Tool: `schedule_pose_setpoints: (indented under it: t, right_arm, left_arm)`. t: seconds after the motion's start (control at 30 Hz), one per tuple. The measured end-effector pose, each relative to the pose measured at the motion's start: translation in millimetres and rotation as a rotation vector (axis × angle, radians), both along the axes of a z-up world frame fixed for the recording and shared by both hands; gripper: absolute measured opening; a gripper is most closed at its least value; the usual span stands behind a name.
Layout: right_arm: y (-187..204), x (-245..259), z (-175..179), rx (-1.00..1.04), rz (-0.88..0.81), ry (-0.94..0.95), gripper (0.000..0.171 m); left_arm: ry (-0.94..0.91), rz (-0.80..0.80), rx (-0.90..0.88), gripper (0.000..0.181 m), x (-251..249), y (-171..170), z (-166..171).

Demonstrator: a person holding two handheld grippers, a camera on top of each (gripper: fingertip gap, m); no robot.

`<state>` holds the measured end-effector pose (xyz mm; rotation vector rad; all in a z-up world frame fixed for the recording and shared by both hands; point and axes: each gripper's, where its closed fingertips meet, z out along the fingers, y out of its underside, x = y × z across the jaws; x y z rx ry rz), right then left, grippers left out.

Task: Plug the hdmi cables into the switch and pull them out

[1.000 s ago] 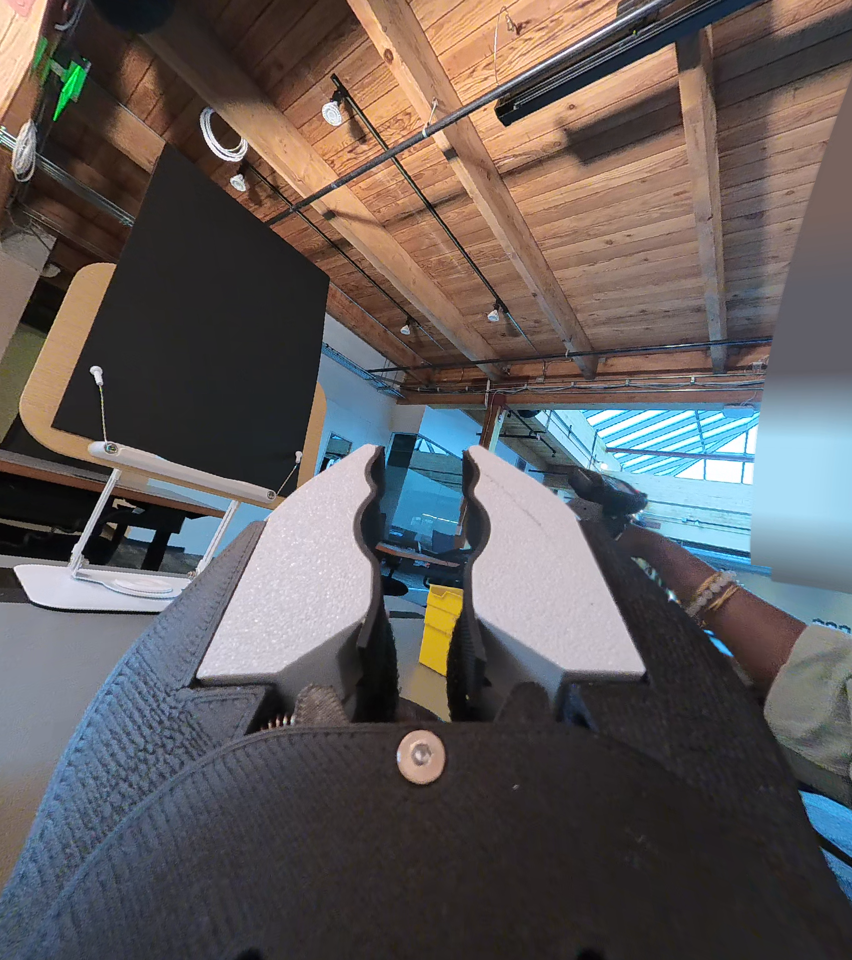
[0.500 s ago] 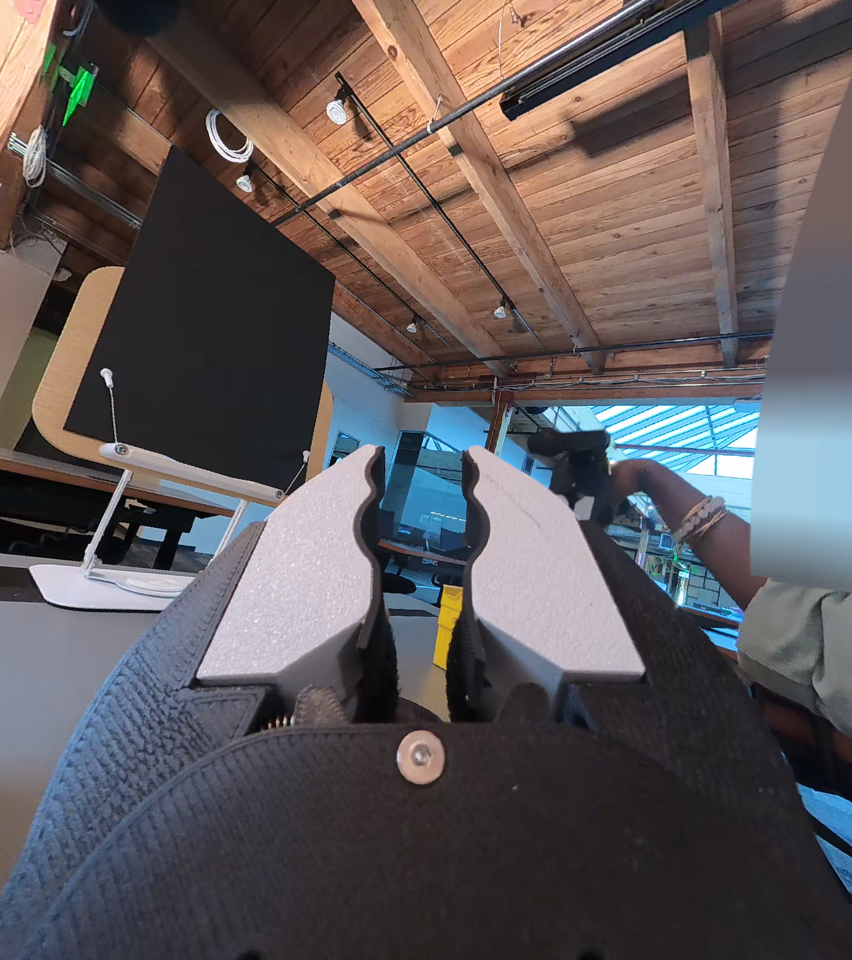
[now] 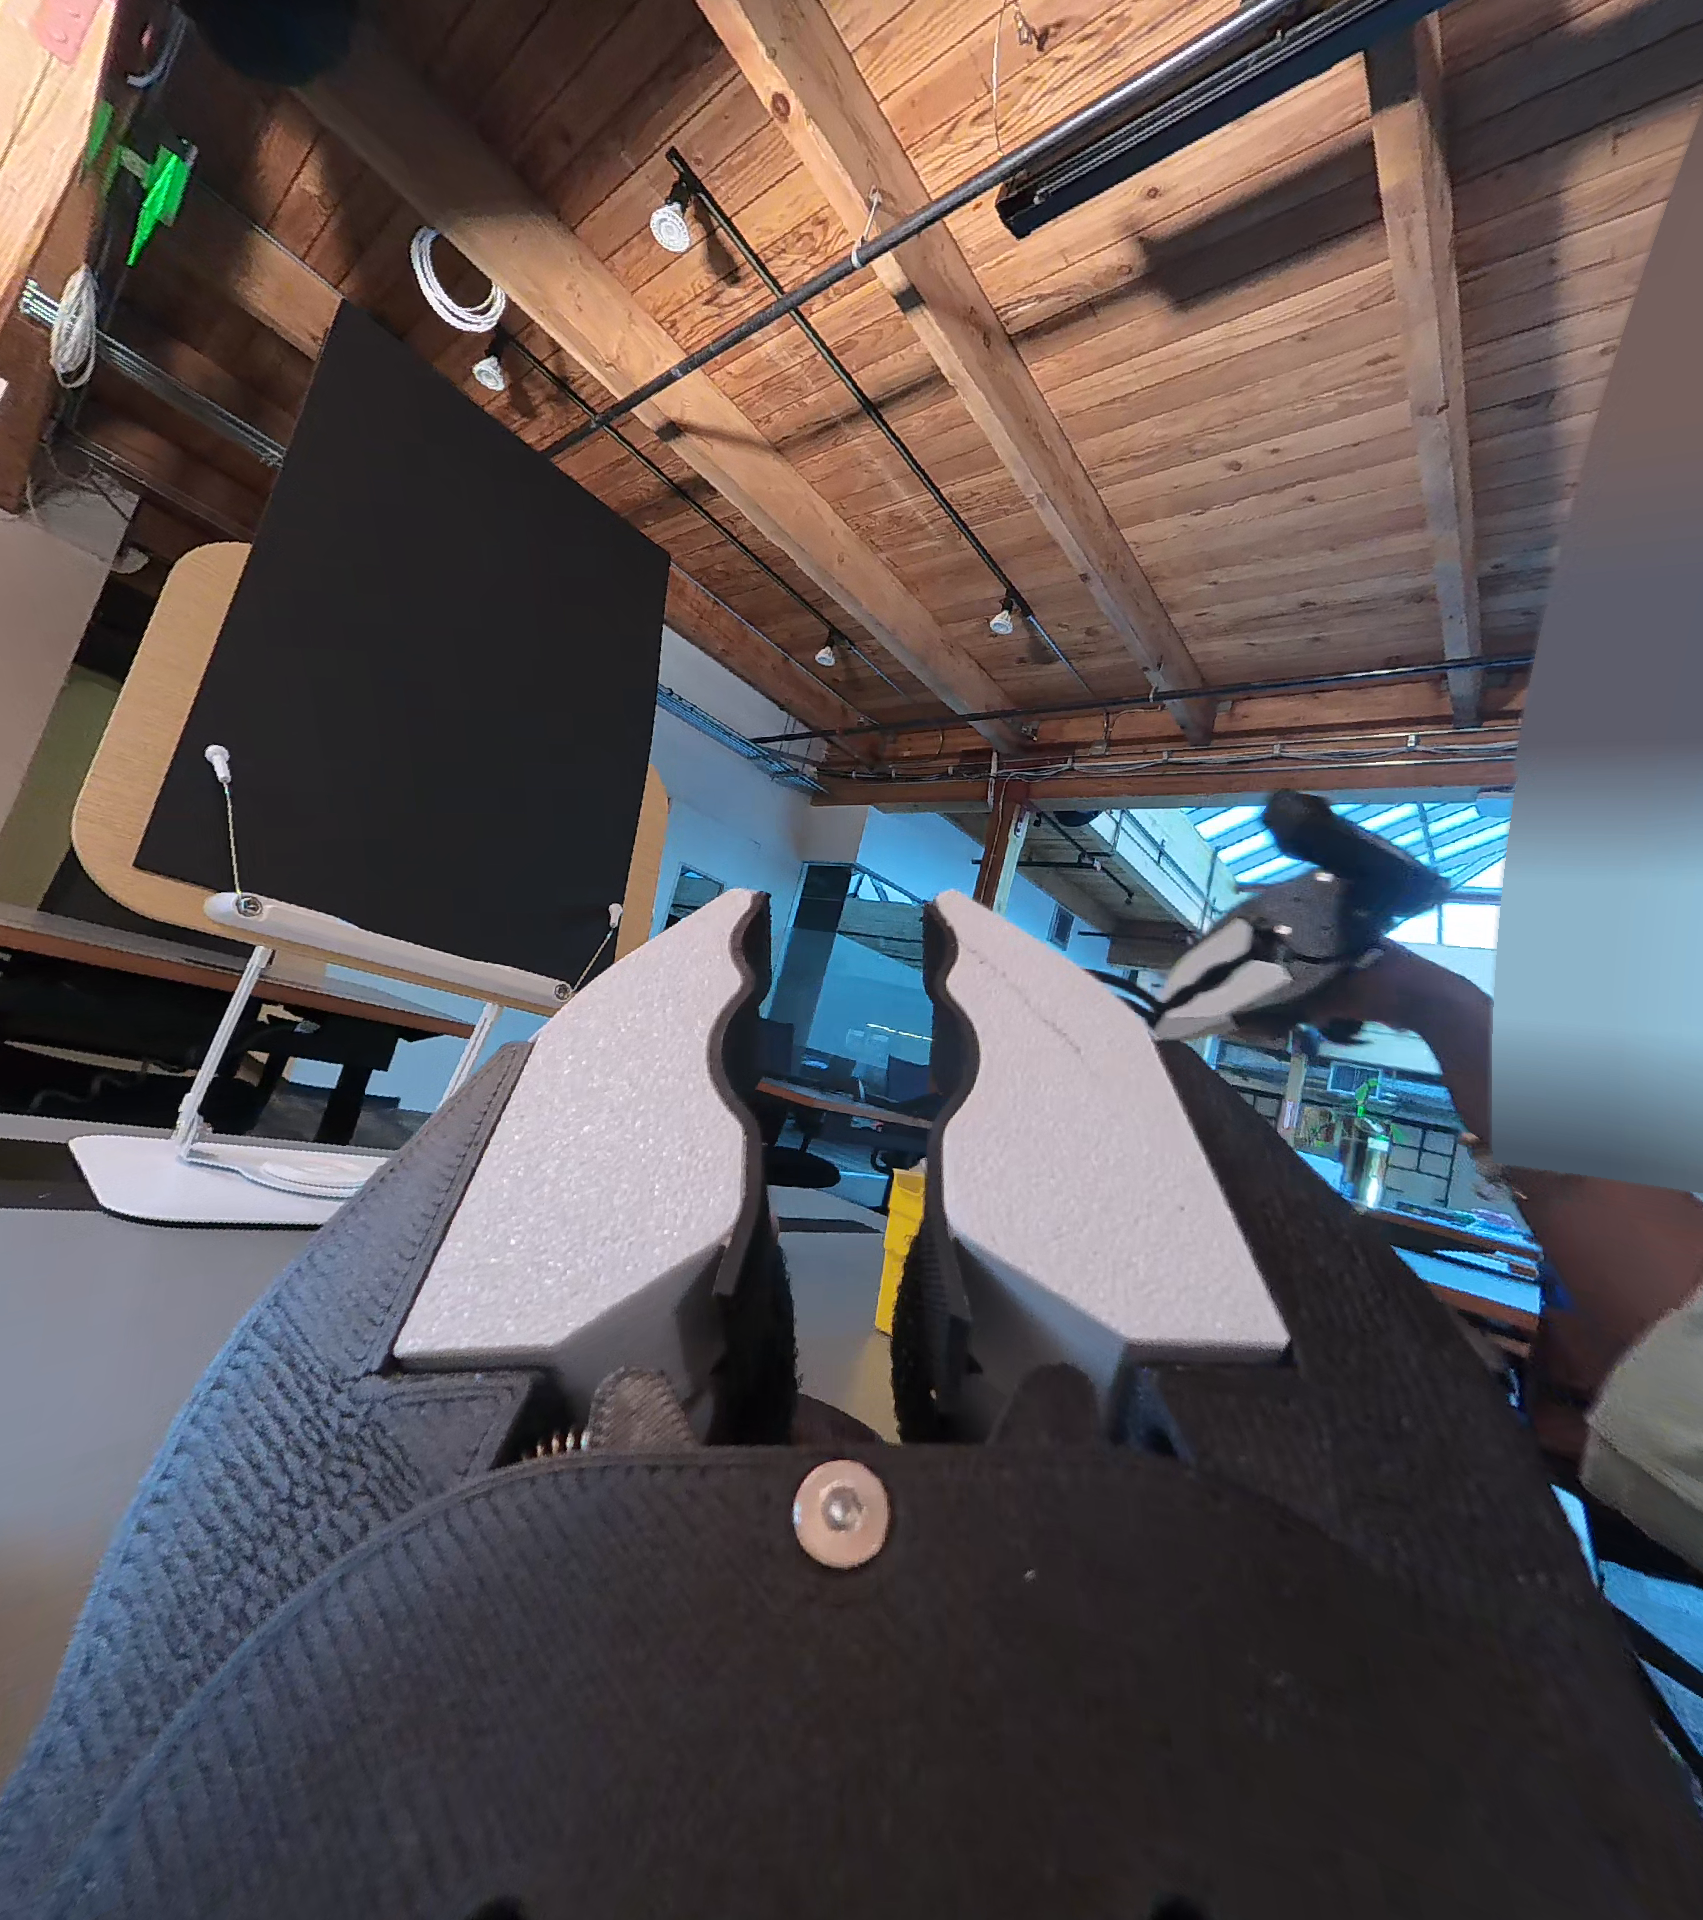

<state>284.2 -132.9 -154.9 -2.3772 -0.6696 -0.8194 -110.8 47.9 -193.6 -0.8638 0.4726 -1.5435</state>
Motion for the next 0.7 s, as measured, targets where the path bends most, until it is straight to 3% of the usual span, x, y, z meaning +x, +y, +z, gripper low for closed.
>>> schedule_pose_setpoints:
  t: [0.03,0.27,0.47,0.57,0.7]
  right_arm:
    - [-5.8,-5.7,-2.4,0.011,0.017,0.007,0.007]
    - [-40.3,-19.0,-22.6,-0.063,0.089,0.021,0.007]
    - [-44.5,-33.8,-22.6,-0.091,0.225,0.047,0.007]
    - [-40.4,-22.2,-39.9,-0.234,0.188,0.095,0.007]
    - [-36.4,-26.1,-72.0,-0.520,0.164,0.354,0.007]
  left_arm:
    - [0.001,0.000,0.000,0.027,0.2,-0.1,-0.2]
    - [0.011,0.006,0.008,0.027,1.5,-0.6,-0.9]
    - [0.015,0.002,0.008,0.027,2.4,-0.9,-1.4]
    - [0.013,0.002,0.007,0.027,2.1,-1.0,-1.4]
    - [0.016,0.004,0.010,0.027,2.4,-1.2,-1.4]
